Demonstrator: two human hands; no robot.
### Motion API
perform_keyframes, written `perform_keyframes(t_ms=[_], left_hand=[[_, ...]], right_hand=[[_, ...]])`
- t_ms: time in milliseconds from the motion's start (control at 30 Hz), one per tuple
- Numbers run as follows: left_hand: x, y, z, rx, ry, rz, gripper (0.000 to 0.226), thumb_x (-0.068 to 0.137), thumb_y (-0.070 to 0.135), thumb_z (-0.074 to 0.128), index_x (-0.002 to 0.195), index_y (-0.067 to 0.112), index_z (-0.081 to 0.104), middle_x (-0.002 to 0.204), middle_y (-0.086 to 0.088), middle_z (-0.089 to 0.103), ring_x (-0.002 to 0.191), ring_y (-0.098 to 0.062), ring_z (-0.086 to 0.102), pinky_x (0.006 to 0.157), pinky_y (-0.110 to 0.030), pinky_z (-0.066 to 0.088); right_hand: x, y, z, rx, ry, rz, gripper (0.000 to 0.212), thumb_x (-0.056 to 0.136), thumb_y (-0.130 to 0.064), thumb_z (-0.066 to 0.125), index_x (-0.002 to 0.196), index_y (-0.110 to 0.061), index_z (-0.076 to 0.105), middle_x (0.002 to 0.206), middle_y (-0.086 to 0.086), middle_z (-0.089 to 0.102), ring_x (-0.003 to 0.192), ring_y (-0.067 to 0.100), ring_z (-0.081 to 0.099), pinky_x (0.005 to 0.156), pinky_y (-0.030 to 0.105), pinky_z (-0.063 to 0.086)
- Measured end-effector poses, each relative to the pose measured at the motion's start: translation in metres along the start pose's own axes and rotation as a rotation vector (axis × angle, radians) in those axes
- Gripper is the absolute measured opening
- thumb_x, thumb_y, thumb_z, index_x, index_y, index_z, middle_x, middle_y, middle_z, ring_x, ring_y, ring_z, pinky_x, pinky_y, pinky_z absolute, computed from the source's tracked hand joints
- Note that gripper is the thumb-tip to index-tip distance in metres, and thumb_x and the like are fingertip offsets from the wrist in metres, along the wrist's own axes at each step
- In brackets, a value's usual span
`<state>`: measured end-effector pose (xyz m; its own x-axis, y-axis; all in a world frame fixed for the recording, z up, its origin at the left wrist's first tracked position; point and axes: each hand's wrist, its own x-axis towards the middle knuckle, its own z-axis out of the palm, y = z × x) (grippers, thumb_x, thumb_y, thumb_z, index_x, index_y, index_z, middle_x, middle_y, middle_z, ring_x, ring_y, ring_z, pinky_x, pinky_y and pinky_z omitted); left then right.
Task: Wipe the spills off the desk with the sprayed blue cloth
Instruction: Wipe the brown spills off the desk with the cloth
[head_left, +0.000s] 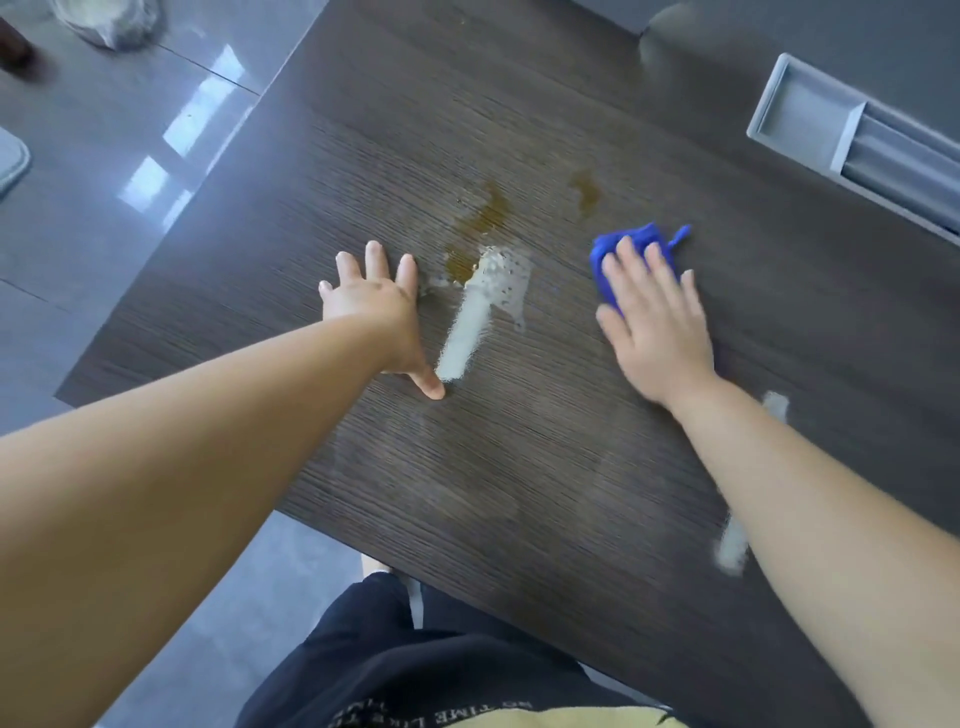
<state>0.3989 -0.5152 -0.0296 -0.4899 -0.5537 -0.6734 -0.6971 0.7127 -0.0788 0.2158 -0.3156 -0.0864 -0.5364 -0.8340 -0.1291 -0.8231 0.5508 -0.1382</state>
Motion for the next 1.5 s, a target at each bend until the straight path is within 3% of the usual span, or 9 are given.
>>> perform_keyframes(t_ms=[133, 300, 400, 700, 833, 1000, 1233, 1300, 1500], left_hand=[[-0.004, 0.000, -0.001, -0.010, -0.010, -0.002, 0.146, 0.039, 0.065, 0.083, 0.150, 0.021, -0.002, 0.154, -0.010, -0.004, 0.139, -0.037, 0.006, 0.113, -0.052, 0.024], [-0.002, 0.000, 0.000, -0.024, 0.001, -0.006, 0.147, 0.039, 0.065, 0.084, 0.150, 0.022, -0.003, 0.155, -0.010, -0.005, 0.140, -0.036, 0.004, 0.114, -0.051, 0.022], [-0.002, 0.000, 0.002, -0.039, 0.017, -0.008, 0.147, 0.039, 0.063, 0.085, 0.150, 0.022, -0.002, 0.155, -0.009, -0.005, 0.140, -0.036, 0.004, 0.114, -0.051, 0.022], [-0.003, 0.003, -0.001, -0.039, 0.000, -0.032, 0.145, 0.035, 0.062, 0.086, 0.149, 0.021, 0.005, 0.153, -0.011, 0.000, 0.138, -0.036, 0.008, 0.112, -0.051, 0.025], [-0.002, 0.003, -0.001, -0.039, 0.004, -0.024, 0.146, 0.037, 0.062, 0.085, 0.150, 0.022, 0.001, 0.153, -0.011, -0.001, 0.138, -0.036, 0.006, 0.113, -0.051, 0.024], [-0.001, 0.000, -0.001, -0.054, -0.001, -0.010, 0.148, 0.038, 0.062, 0.085, 0.151, 0.022, -0.003, 0.154, -0.011, -0.004, 0.140, -0.038, 0.002, 0.113, -0.052, 0.022], [0.001, -0.001, 0.001, -0.056, 0.001, -0.008, 0.149, 0.039, 0.062, 0.085, 0.151, 0.022, -0.005, 0.155, -0.011, -0.006, 0.141, -0.039, 0.000, 0.114, -0.053, 0.020], [0.001, -0.001, 0.002, -0.056, 0.007, -0.008, 0.148, 0.039, 0.062, 0.085, 0.151, 0.022, -0.004, 0.155, -0.010, -0.006, 0.141, -0.039, 0.000, 0.114, -0.052, 0.020], [0.000, -0.002, 0.002, -0.058, 0.017, 0.007, 0.148, 0.039, 0.063, 0.085, 0.150, 0.020, -0.003, 0.155, -0.012, -0.006, 0.142, -0.039, -0.001, 0.114, -0.054, 0.019]], right_hand=[[0.052, -0.040, -0.001, 0.049, 0.058, 0.426, 0.058, 0.100, -0.044, 0.023, 0.151, -0.018, 0.014, 0.160, -0.002, 0.003, 0.147, 0.022, 0.001, 0.116, 0.051, 0.003], [-0.023, -0.068, 0.013, 0.005, -0.002, -0.122, 0.058, 0.097, -0.046, 0.026, 0.148, -0.017, 0.028, 0.157, 0.002, 0.021, 0.144, 0.025, 0.017, 0.114, 0.053, 0.015], [-0.056, -0.033, 0.013, -0.007, -0.031, -0.221, 0.058, 0.095, -0.046, 0.030, 0.145, -0.017, 0.035, 0.154, 0.002, 0.028, 0.142, 0.026, 0.023, 0.111, 0.056, 0.022], [0.100, -0.037, -0.009, 0.032, 0.039, 0.375, 0.059, 0.100, -0.046, 0.020, 0.152, -0.019, 0.012, 0.160, -0.003, 0.001, 0.146, 0.020, 0.000, 0.117, 0.051, 0.003], [0.059, -0.064, 0.003, 0.029, 0.002, 0.025, 0.059, 0.099, -0.046, 0.022, 0.151, -0.019, 0.017, 0.159, -0.001, 0.010, 0.146, 0.022, 0.006, 0.115, 0.049, 0.004], [0.015, -0.001, -0.002, -0.015, -0.087, -0.387, 0.059, 0.094, -0.047, 0.027, 0.145, -0.018, 0.035, 0.154, 0.001, 0.026, 0.143, 0.024, 0.021, 0.114, 0.053, 0.015], [0.110, -0.022, -0.011, -0.009, 0.027, 0.256, 0.060, 0.099, -0.044, 0.027, 0.151, -0.017, 0.014, 0.160, -0.003, 0.003, 0.146, 0.022, 0.001, 0.116, 0.051, 0.005], [0.123, -0.057, -0.008, 0.026, 0.024, 0.296, 0.060, 0.099, -0.045, 0.024, 0.151, -0.018, 0.011, 0.160, -0.004, 0.000, 0.146, 0.021, -0.001, 0.116, 0.052, 0.002], [0.052, -0.070, 0.004, -0.022, -0.074, -0.346, 0.063, 0.094, -0.050, 0.024, 0.147, -0.018, 0.029, 0.156, 0.001, 0.022, 0.144, 0.025, 0.017, 0.114, 0.053, 0.013]])
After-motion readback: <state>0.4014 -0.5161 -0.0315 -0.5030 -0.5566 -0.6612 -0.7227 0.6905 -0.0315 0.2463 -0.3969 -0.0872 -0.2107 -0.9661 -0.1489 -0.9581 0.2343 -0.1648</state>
